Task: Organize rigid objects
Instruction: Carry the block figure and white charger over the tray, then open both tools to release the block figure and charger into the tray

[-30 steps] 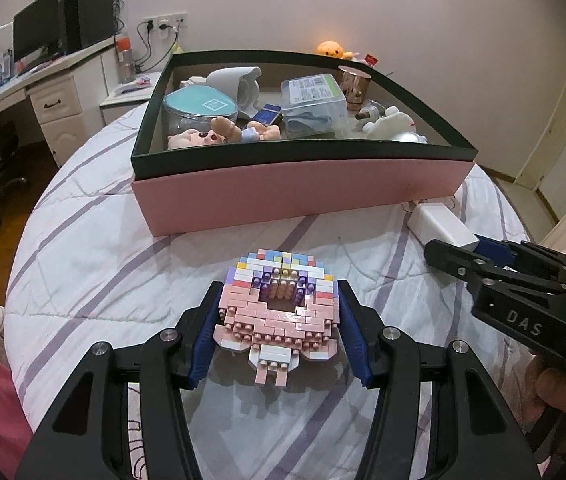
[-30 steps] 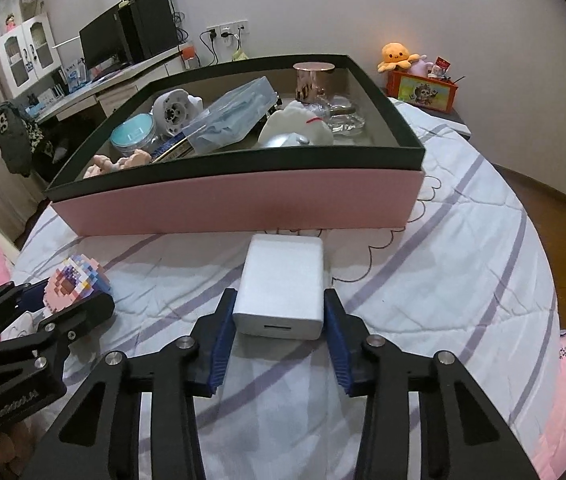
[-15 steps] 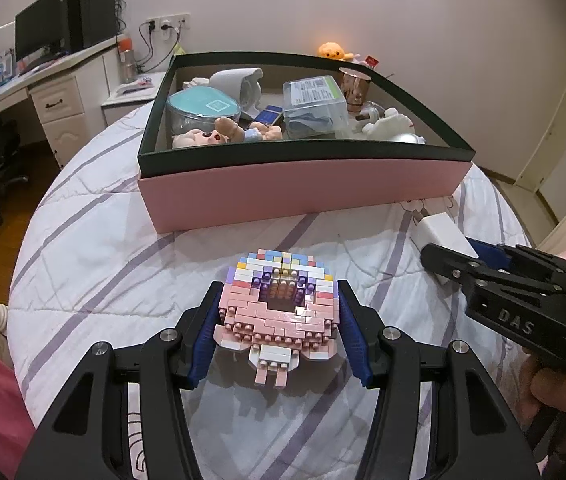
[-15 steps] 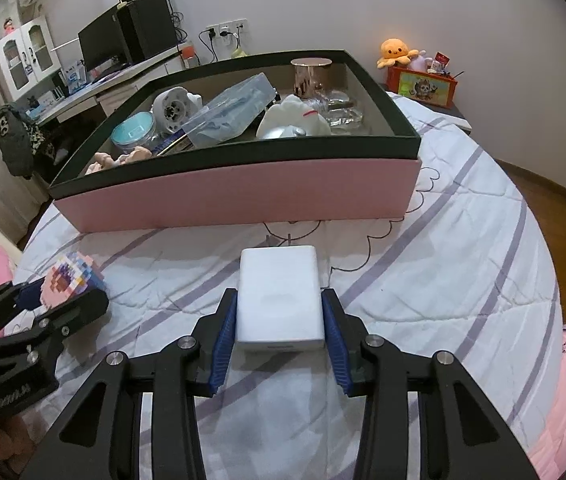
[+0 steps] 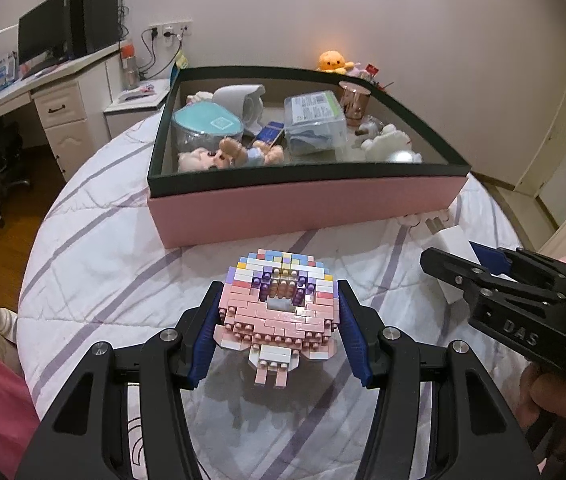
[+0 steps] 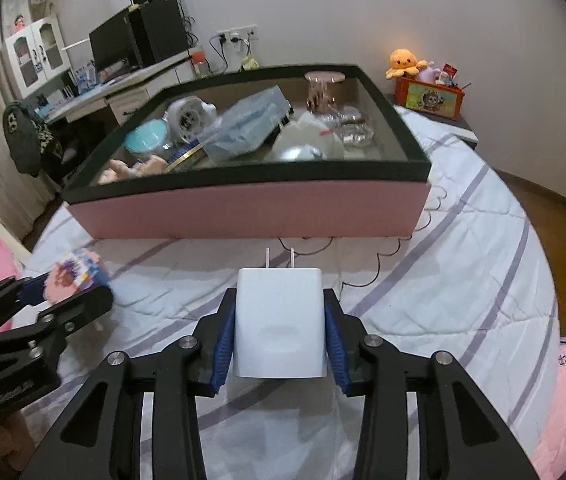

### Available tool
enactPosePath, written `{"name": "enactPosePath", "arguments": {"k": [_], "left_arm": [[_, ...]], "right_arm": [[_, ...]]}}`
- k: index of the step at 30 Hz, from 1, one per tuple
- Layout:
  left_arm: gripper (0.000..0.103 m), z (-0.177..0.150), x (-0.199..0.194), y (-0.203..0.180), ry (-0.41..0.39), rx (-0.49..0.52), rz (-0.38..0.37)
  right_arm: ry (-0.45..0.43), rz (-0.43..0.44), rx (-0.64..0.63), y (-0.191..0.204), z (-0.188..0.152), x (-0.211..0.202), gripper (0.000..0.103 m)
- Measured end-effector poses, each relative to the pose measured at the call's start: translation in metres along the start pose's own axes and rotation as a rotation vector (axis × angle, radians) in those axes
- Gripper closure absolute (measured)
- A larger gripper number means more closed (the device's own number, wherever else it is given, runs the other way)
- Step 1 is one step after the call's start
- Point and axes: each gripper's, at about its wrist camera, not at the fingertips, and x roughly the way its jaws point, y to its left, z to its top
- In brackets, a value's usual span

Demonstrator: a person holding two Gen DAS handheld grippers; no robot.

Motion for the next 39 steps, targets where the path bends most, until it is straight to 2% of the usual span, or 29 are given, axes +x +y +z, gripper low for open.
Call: {"name": "enactPosePath", "arguments": {"k": [13,21,26,33,39], "left_arm": [[0.048,0.038,-0.021,0.002,-0.088,0.011,-0.005],[0.048,0.090,-0.026,0.012,-0.175,0.019,0.002],[0.048,0.118,-0.019,0.020,-0.203,0.008,0.011],[0.048,0.144,0.009,0.023,-0.187,0.016,0.015],[0.048,0.152,0.043,0.019,-0.137,0.022,0.016]], "right_arm": [[-0.094,0.048,-0.008,0.002,0.035,-0.033,0.062],[-0.174,0.023,-0.020,-0.006,0.087,-0.037,0.062],[-0.209,0.009,-0.025,-0.012,0.119,-0.030,0.062],[-0.178,0.012,-0.021,-0.018,0.148,0.007,0.062],[-0.110,0.013,-0.002,-0.028,0.151,0.045,0.062]]}}
